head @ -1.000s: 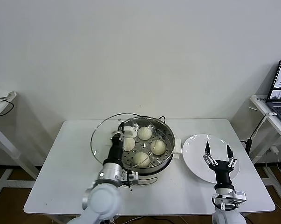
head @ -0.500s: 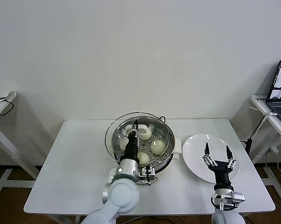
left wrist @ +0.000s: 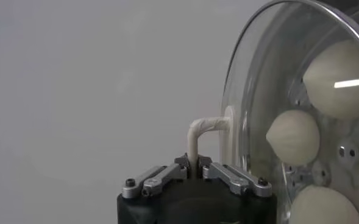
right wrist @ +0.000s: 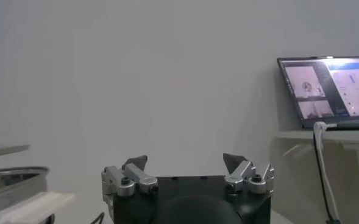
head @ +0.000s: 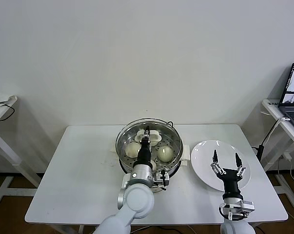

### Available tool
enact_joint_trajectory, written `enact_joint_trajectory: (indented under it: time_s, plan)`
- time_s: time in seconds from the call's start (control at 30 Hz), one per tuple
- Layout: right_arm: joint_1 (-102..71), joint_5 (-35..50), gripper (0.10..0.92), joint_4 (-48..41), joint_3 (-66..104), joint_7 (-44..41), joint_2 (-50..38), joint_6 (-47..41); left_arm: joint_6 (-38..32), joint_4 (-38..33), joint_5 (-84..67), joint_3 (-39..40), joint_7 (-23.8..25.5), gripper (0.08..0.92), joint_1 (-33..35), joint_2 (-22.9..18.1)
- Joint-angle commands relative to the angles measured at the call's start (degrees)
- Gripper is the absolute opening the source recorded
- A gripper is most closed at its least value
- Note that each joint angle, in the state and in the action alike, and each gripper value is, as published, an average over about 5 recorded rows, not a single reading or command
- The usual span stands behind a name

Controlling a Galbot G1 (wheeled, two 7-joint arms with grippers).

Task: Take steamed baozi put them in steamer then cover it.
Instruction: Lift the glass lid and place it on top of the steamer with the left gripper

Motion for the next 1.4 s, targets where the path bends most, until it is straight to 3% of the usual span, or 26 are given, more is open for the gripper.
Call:
enact_joint_trajectory:
  time_s: [0.03, 1.4]
  plan:
    - [0.02, -0.07, 0.823, -0.13, -0.05, -0.04, -0.08, 0.08, -0.23, 2.12, 1.29, -0.08, -0.14, 0.186, -0.42, -1.74]
    - [0.79, -0.83, 0.823, -1.3, -0.83, -0.31, -0.38, 0.27, -2.35, 4.27, 4.0, -1.3, -1.57, 0.186, 1.44, -3.26]
